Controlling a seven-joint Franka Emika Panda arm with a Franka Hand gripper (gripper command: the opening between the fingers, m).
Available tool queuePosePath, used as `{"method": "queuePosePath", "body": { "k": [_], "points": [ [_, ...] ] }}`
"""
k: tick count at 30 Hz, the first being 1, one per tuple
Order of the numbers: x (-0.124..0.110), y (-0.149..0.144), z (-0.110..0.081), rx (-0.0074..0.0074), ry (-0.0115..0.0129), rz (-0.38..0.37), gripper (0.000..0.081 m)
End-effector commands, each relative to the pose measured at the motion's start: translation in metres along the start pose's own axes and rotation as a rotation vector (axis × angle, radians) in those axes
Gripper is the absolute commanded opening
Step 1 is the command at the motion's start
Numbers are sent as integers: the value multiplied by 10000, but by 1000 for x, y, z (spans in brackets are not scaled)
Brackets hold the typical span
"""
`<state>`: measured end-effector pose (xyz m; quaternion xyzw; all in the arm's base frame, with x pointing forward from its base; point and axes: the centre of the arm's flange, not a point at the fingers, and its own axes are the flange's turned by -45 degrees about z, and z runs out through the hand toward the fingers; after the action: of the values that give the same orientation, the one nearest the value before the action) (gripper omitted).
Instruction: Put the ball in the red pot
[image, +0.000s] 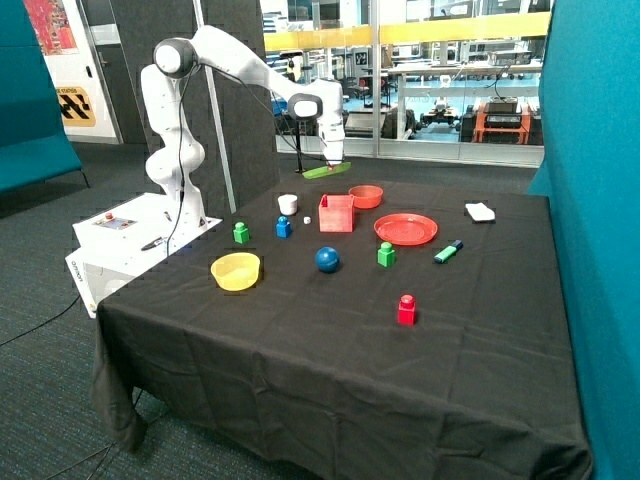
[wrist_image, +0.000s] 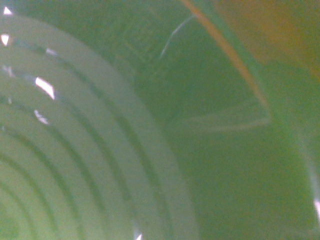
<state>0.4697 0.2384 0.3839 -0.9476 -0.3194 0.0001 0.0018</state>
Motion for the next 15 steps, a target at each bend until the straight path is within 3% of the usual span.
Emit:
{"method": "queuePosePath", "body": {
  "k": [1,15],
  "points": [
    [-2,-15,13,-33,-11,-381,0],
    [-25,-26,28,-33,-11,-549,0]
  ]
}}
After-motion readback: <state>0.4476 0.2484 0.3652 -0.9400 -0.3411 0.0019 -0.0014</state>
